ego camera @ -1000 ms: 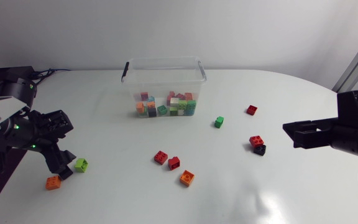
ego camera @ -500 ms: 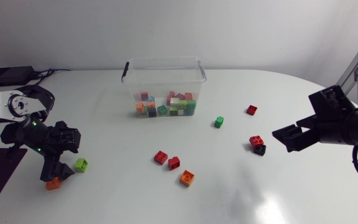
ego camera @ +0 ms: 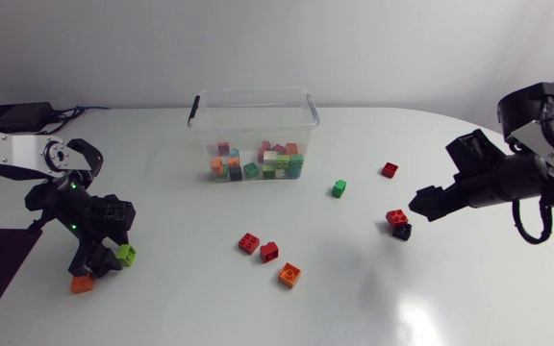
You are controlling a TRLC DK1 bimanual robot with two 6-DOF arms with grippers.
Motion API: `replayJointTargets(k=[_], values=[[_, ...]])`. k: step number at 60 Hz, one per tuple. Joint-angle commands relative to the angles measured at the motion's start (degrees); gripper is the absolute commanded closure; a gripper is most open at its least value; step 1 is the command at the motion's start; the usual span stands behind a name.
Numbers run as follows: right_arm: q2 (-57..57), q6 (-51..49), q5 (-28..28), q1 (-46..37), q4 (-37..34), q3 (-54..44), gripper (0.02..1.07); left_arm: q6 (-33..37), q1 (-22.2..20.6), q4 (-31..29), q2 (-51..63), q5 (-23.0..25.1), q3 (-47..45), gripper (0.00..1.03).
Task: Place the duplo bricks in the container
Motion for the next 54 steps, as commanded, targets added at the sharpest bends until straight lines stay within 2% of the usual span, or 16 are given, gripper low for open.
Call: replayJointTargets(k=[1, 9, 18, 30, 38, 46, 54], values=[[4.0, 0.5, 1.2, -0.3, -1.2, 1.8, 0.11, 2.5, -0.2, -2.8, 2.4, 1.0, 2.2, 0.6], [8.7, 1.1, 3.2, 0.6, -1.3, 3.2, 0.13, 2.2, -0.1, -4.9, 3.5, 2.0, 3.2, 0.66], [12.0, 2.4, 4.9, 2.2, -0.7, 4.4, 0.18, 2.1, 0.2, -4.9, 3.4, 3.8, 3.2, 0.67], [16.1, 3.4, 7.7, 5.0, 0.4, 5.9, 0.18, 1.9, 0.6, -6.9, 2.8, 5.6, 4.6, 0.68], [19.0, 4.0, 9.6, 6.5, 2.1, 6.5, 0.28, 1.9, 1.0, -9.4, 0.9, 7.0, 5.6, 0.68], [21.4, 4.2, 11.0, 7.1, 2.7, 7.6, 0.32, 1.9, 1.2, -10.1, -0.7, 7.8, 5.8, 0.68], [22.6, 4.8, 11.9, 7.6, 3.2, 8.6, 0.48, 1.9, 1.6, -11.4, -3.4, 9.3, 5.9, 0.68]])
